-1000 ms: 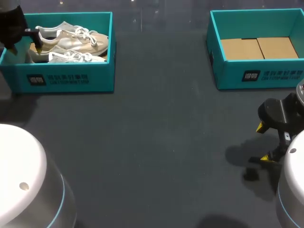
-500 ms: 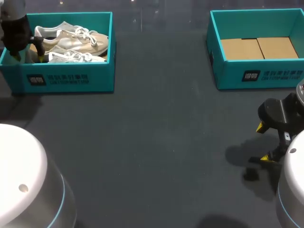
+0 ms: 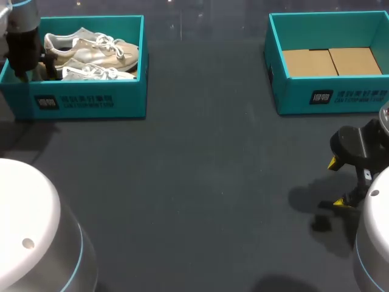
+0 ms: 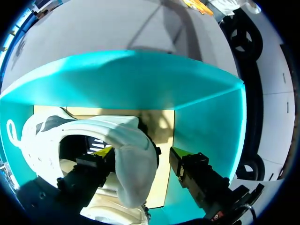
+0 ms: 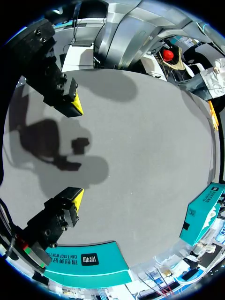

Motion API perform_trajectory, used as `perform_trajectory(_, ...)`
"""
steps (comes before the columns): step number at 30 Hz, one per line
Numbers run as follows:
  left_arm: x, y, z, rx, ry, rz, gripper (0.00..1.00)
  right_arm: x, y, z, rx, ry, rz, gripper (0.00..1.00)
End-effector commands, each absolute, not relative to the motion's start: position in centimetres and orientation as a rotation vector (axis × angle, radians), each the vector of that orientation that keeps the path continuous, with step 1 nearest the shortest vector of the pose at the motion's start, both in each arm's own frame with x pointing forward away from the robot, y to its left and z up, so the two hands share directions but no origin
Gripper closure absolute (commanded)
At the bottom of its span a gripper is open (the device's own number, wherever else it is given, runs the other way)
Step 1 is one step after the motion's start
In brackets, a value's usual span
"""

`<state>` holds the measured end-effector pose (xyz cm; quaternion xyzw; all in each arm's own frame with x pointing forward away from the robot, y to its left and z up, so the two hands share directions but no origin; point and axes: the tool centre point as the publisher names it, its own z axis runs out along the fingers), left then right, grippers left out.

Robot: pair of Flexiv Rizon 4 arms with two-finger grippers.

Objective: Take the shoe out of the shoebox, open the shoe tongue, remove and reinsert the insole, then place the shoe into the shoebox

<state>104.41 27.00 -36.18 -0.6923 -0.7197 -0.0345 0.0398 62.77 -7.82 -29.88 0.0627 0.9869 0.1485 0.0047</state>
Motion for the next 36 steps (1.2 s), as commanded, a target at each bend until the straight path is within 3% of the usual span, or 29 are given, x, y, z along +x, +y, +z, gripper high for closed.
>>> perform_trajectory(1,104.9,27.0,-36.8,-2.11,-2.195,-0.105,0.25,62.5,-7.9,-29.8,0.196,3.088,0.463,0.0)
perform_trajectory(7,104.6,27.0,-37.5,-2.101,-2.181,-0.113,0.31,62.5,-7.9,-29.8,0.196,3.088,0.463,0.0)
perform_trajectory(11,104.7,27.0,-37.8,-2.089,-2.182,-0.118,0.51,62.5,-7.9,-29.8,0.196,3.088,0.463,0.0)
perform_trajectory(16,104.8,27.2,-38.1,-2.079,-2.178,-0.123,0.56,62.5,-7.9,-29.8,0.196,3.088,0.463,0.0)
perform_trajectory(20,104.8,27.5,-38.0,-2.079,-2.176,-0.126,0.95,62.5,-7.9,-29.8,0.196,3.088,0.463,0.0)
perform_trajectory(21,104.7,27.6,-38.0,-2.08,-2.175,-0.127,1.0,62.5,-7.9,-29.8,0.196,3.088,0.463,0.0)
perform_trajectory(36,104.5,28.9,-37.0,-2.158,-2.124,-0.157,1.0,62.5,-7.9,-29.8,0.196,3.088,0.463,0.0)
